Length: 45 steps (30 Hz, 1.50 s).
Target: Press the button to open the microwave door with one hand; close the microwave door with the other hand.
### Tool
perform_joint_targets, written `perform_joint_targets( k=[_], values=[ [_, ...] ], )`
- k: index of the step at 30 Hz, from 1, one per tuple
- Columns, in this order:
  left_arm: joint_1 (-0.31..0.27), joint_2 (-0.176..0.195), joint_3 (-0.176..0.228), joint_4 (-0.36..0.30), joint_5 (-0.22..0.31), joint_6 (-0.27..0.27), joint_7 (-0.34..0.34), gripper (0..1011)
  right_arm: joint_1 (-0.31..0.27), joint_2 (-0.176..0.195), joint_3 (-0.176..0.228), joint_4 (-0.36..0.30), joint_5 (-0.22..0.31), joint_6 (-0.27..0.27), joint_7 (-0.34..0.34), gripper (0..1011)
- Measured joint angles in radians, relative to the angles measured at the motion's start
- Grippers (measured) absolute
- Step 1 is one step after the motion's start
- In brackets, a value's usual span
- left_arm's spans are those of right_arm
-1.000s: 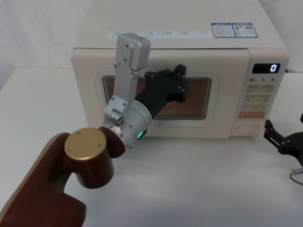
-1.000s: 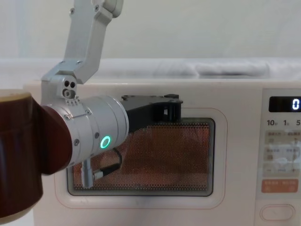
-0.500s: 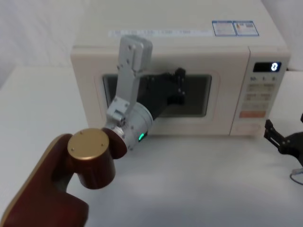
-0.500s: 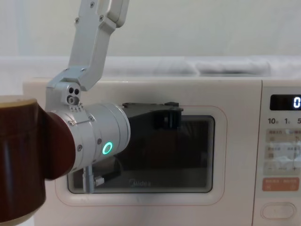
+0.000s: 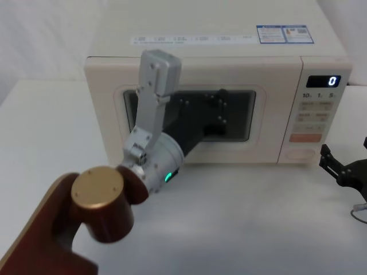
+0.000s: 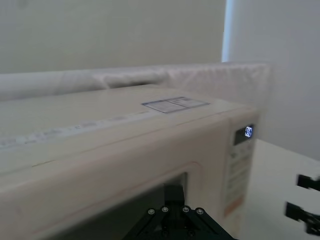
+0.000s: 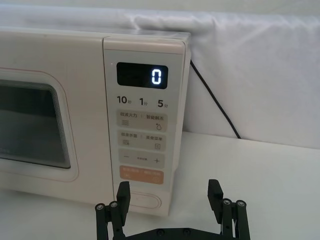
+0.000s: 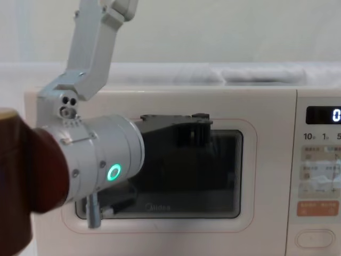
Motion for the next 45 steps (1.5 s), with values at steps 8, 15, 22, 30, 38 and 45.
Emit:
perform_joint_targets(
  k=[8,15,22,30,38,45],
  values=[
    [0.092,0.041,0.009,-0.093,-0.002,-0.033,-0.005,0,0.000,0.000,0.000,0.000,0.000,0.000,0.000,1002],
    [0.172,0.067,-0.007,-0.164,0.004,-0.064,0.013,0,0.000,0.000,0.000,0.000,0.000,0.000,0.000,1002],
    [0.258,0.083,-0.051,-0.211,0.006,-0.095,0.043,0,0.000,0.000,0.000,0.000,0.000,0.000,0.000,1002],
    [0.356,0.098,-0.101,-0.237,0.005,-0.120,0.061,0,0.000,0.000,0.000,0.000,0.000,0.000,0.000,1002],
    [0.430,0.089,-0.165,-0.236,0.040,-0.180,0.105,0,0.000,0.000,0.000,0.000,0.000,0.000,0.000,1002],
    [0.469,0.072,-0.233,-0.207,0.063,-0.237,0.141,0,0.000,0.000,0.000,0.000,0.000,0.000,0.000,1002]
  ],
)
